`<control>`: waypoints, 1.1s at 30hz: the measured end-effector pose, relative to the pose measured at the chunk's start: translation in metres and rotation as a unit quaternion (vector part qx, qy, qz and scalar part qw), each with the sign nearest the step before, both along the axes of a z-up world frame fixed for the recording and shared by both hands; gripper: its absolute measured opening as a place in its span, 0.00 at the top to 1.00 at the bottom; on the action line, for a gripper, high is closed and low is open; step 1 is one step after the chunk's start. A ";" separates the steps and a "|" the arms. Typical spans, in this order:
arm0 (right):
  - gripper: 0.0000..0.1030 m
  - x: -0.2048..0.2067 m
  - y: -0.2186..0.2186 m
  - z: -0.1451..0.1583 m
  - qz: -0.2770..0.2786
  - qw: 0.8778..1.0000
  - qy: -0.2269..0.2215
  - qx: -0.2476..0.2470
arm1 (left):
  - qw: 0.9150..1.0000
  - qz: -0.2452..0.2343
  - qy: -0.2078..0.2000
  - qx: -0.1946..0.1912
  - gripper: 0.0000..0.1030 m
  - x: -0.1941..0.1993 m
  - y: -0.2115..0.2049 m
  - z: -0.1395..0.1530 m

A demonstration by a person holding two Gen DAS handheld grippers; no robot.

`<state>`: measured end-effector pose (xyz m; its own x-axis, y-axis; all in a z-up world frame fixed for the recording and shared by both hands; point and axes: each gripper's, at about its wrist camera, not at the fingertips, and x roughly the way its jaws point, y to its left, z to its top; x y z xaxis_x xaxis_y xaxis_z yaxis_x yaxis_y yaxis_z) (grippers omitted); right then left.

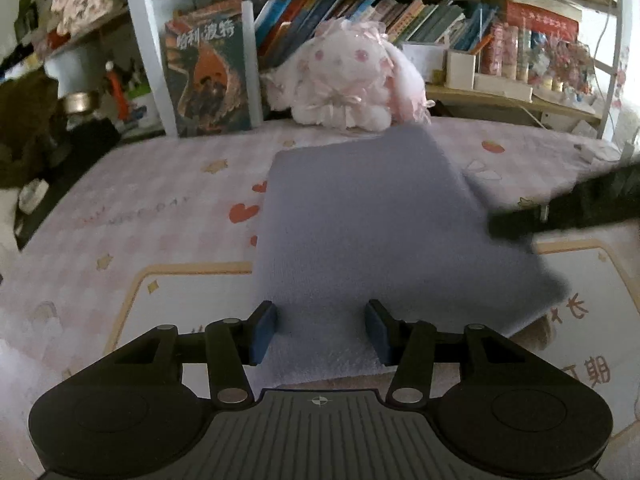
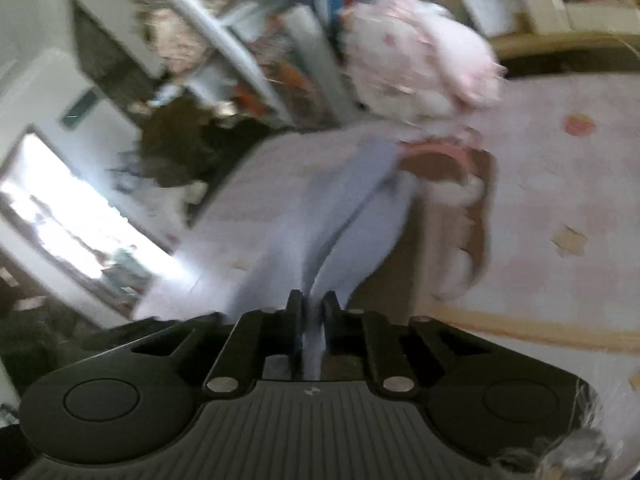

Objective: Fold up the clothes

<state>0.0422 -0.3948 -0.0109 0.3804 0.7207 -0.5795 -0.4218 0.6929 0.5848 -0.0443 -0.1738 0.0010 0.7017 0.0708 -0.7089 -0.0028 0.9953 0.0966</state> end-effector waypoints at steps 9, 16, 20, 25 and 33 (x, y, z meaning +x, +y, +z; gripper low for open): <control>0.91 0.001 -0.007 -0.013 -0.025 0.999 0.030 -0.034 | 1.000 0.004 0.001 -0.017 0.50 -0.001 0.006 0.000; 0.60 -0.004 0.001 0.021 -0.022 0.999 -0.033 -0.004 | 1.000 0.002 0.000 -0.009 0.49 -0.002 0.003 -0.002; 0.64 0.007 0.026 0.005 0.017 0.999 0.024 -0.037 | 1.000 0.001 0.001 -0.006 0.49 -0.002 0.002 -0.002; 0.93 -0.022 0.034 0.029 0.070 0.992 -0.103 -0.025 | 1.000 0.004 0.000 -0.015 0.48 -0.003 0.005 -0.002; 0.93 -0.004 0.016 -0.020 0.012 0.999 0.019 -0.037 | 1.000 -0.013 0.009 0.011 0.45 -0.004 0.000 -0.007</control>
<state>0.0379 -0.3787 -0.0307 0.3410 0.6838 -0.6451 -0.4172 0.7250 0.5480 -0.0486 -0.1738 -0.0058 0.6908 0.0687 -0.7198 0.0248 0.9926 0.1185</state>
